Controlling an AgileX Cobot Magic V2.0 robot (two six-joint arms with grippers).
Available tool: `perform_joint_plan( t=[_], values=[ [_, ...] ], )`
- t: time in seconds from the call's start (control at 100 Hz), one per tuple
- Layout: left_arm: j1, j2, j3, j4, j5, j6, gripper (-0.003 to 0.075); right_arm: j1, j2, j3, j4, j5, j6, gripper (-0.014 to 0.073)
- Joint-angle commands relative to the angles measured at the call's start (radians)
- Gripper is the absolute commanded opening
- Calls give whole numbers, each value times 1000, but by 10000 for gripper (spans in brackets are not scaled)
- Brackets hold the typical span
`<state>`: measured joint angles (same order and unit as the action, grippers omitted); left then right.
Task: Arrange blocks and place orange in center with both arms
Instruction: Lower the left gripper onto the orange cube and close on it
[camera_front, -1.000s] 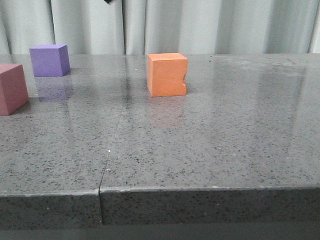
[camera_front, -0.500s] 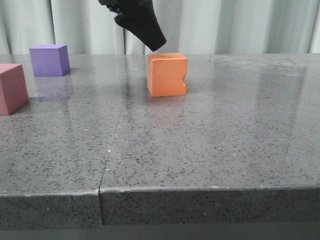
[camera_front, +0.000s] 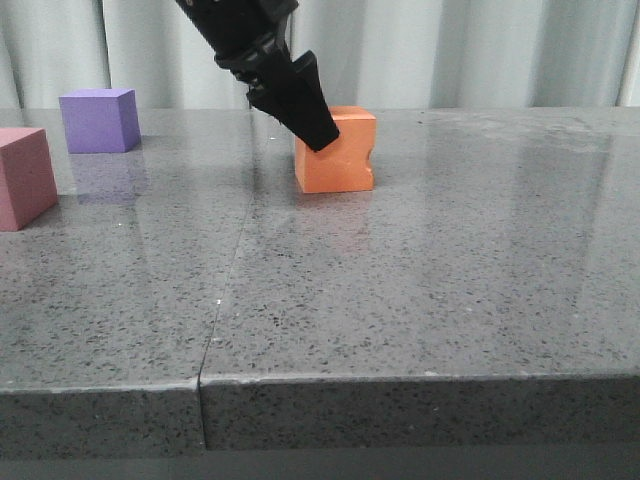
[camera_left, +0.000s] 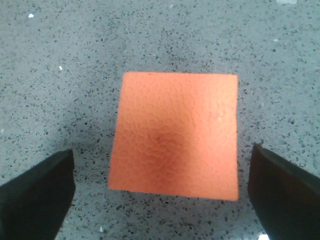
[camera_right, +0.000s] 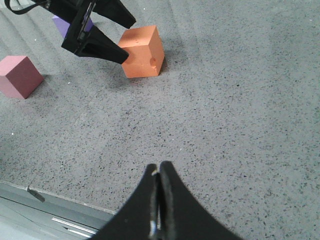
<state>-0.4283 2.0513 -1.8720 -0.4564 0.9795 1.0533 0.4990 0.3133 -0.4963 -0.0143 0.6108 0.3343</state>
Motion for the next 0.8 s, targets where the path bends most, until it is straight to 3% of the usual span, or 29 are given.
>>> perform_joint_plan(
  t=[0.0, 0.65, 0.79],
  values=[
    [-7, -53, -35, -50, -54, -3, 669, -2, 7, -27, -1, -78, -6, -68],
    [-7, -12, -35, -50, -31, 3, 667, -2, 7, -27, -1, -78, -6, -68],
    [-7, -12, -35, -50, -31, 3, 568, -2, 7, -27, -1, -78, -6, -68]
  ],
)
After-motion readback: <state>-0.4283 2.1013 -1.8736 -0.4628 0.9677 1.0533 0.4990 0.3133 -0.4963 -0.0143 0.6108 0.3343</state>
